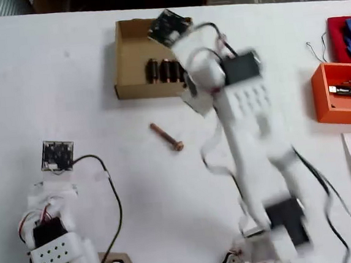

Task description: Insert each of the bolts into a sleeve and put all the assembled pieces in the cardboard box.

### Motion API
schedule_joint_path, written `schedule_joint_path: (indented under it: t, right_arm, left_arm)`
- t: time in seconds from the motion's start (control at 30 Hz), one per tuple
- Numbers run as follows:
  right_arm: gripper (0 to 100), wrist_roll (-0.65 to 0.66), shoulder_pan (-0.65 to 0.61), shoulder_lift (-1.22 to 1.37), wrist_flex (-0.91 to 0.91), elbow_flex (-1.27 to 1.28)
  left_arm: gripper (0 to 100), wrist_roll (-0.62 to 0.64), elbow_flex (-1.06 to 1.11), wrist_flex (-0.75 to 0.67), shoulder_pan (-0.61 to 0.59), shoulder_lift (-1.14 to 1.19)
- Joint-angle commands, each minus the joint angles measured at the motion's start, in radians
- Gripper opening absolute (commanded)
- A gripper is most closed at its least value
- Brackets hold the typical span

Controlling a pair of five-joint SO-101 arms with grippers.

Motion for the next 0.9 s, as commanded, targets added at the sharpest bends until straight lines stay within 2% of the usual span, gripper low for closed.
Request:
schedule_joint_path:
  t: [0.0,0.1,0.17,0.37,0.53,0.7,0.77,0.87]
  right_arm:
    - [2.2,-0.008,0.013,-0.441,-0.263,0.525]
    - [2.2,-0.002,0.027,-0.671,-0.469,0.927]
    - [2.2,-0.006,0.07,-0.792,-0.55,1.094]
    - [2.2,-0.018,0.228,-1.033,-0.585,1.327]
    - [2.2,-0.164,0.32,-1.173,-0.585,1.436]
    - [2.2,-0.203,0.361,-1.274,-0.621,1.513]
    - [2.2,-0.203,0.355,-1.299,-0.619,1.519]
    - [2.2,-0.213,0.346,-1.32,-0.621,1.554]
  left_arm:
    - [5,-0.012,-0.004,-0.015,0.009,-0.009]
    - [5,-0.015,-0.008,-0.011,0.017,-0.008]
    - [7,-0.046,-0.015,-0.002,0.041,-0.006]
    - [12,-0.262,-0.177,0.172,0.236,-0.003]
    - [12,-0.302,-0.45,0.262,0.353,0.049]
    - [12,-0.304,-0.74,0.334,0.364,0.433]
    - [12,-0.304,-0.914,0.436,0.387,0.644]
    - [12,-0.304,-1.218,0.7,0.483,0.931]
